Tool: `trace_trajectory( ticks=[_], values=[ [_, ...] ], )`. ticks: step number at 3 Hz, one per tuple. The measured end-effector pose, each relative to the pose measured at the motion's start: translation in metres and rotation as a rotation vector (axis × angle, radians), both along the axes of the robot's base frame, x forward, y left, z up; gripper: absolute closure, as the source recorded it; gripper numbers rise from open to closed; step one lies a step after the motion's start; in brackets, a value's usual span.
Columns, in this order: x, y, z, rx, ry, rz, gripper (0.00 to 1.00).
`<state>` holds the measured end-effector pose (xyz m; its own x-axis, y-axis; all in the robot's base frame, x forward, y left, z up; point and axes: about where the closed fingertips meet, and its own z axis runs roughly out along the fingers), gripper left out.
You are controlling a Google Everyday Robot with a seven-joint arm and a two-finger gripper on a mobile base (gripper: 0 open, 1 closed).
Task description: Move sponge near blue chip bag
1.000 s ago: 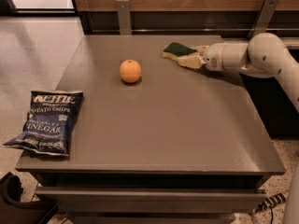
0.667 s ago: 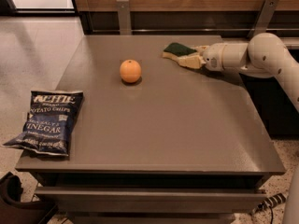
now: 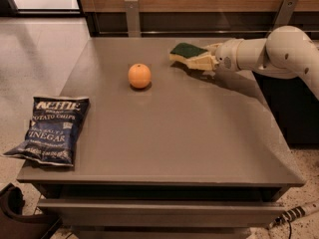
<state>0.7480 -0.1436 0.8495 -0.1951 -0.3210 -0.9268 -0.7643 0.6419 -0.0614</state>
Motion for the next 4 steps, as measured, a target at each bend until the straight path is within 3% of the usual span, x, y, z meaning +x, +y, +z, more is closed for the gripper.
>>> trace_trajectory(
  ticks=[1,2,4],
  values=[
    [0.000,0.000,0.000,0.000,0.000,0.001,1.00],
    [-0.012,-0.008,0.026,-0.029,-0.028,-0.025,1.00],
    [-0.050,-0.019,0.063,-0.083,-0.066,-0.052,1.00]
  ],
)
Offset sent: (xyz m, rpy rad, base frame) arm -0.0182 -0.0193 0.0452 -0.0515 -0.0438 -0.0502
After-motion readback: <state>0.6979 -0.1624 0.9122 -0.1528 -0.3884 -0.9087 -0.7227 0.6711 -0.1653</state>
